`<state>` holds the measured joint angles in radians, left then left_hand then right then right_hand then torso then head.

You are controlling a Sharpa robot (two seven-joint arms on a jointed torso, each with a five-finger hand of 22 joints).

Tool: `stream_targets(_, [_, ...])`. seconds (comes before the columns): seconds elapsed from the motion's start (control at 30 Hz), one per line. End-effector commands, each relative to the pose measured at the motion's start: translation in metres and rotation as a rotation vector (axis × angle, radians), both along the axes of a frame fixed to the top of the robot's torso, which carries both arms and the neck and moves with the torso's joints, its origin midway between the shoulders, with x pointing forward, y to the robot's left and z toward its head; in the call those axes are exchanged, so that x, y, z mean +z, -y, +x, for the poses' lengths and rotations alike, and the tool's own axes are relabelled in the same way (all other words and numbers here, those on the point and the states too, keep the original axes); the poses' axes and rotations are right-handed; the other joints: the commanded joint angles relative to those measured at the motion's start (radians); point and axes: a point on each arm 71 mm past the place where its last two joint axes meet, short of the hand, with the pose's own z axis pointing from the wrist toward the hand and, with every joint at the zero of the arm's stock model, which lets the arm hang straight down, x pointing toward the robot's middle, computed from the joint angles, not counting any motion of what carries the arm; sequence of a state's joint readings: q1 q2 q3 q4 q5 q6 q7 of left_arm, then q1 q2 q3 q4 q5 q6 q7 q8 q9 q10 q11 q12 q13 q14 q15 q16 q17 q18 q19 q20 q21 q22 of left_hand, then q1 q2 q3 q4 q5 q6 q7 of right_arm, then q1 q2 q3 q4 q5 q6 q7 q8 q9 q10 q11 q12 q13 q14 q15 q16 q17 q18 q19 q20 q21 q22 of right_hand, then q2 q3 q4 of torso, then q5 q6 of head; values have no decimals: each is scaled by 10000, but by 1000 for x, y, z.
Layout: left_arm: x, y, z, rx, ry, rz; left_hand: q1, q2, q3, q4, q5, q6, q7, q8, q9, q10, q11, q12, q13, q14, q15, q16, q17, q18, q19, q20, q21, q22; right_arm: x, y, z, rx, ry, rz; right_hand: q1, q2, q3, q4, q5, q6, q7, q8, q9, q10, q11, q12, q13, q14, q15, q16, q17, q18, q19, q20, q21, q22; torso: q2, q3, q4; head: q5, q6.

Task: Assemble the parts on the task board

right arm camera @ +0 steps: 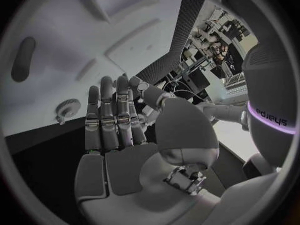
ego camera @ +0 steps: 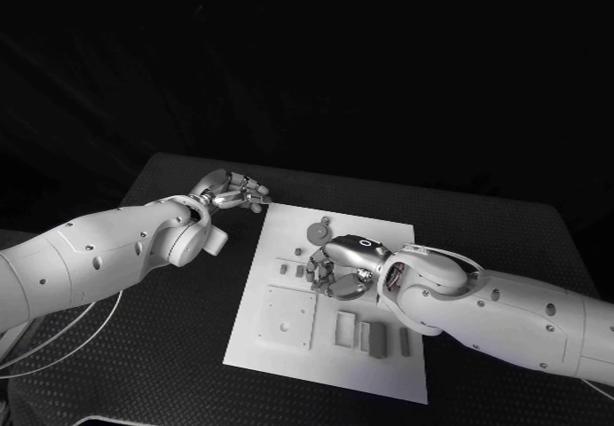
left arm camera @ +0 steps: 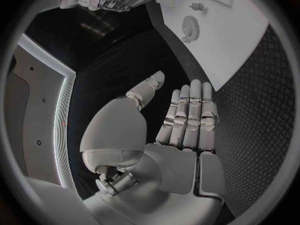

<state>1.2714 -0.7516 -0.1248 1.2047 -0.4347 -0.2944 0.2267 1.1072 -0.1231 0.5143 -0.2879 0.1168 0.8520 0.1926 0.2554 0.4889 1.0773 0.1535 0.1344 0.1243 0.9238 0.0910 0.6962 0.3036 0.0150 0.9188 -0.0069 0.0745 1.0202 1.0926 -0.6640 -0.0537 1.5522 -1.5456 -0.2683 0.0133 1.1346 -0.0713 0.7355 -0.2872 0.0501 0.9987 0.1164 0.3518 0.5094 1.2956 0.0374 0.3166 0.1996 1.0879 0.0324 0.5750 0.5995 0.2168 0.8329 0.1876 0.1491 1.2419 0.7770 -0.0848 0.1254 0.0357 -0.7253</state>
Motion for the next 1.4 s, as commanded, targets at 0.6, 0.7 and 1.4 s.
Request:
stream_targets(0.6, [1,6,1,-146,49,-131,53,58,-56,5,55,-14,-25,18,-9,-68,13,58,-30,10,19,-68,53,50,24,15,-70,-31,-26,-20,-14,744,-47,-655,-42,93,18,-9,-7,6,41,7,18,37,51,-81,26,12,54,-75,37,194,53,40,-75,22,9,11,-5,333,-206])
stream_targets(0.7, [1,6,1,-145,44,-131,52,58,-57,5,55,-14,-25,19,-10,-68,13,58,-32,10,19,-70,56,49,24,15,-70,-32,-28,-23,-16,784,-99,-648,-43,96,16,-10,-7,6,41,7,19,37,51,-83,28,13,54,-78,41,194,55,40,-77,24,10,10,-11,367,-218])
stream_targets(1.4, [1,6,0,-164,8,-129,43,60,-65,6,54,-16,-26,23,-12,-76,15,61,-42,4,23,-89,79,46,16,17,-71,-43,-38,-24,-16,727,-221,-826,-47,109,7,-12,-7,-1,43,4,27,43,51,-98,40,16,55,-95,63,197,61,41,-91,36,11,17,-14,468,-275])
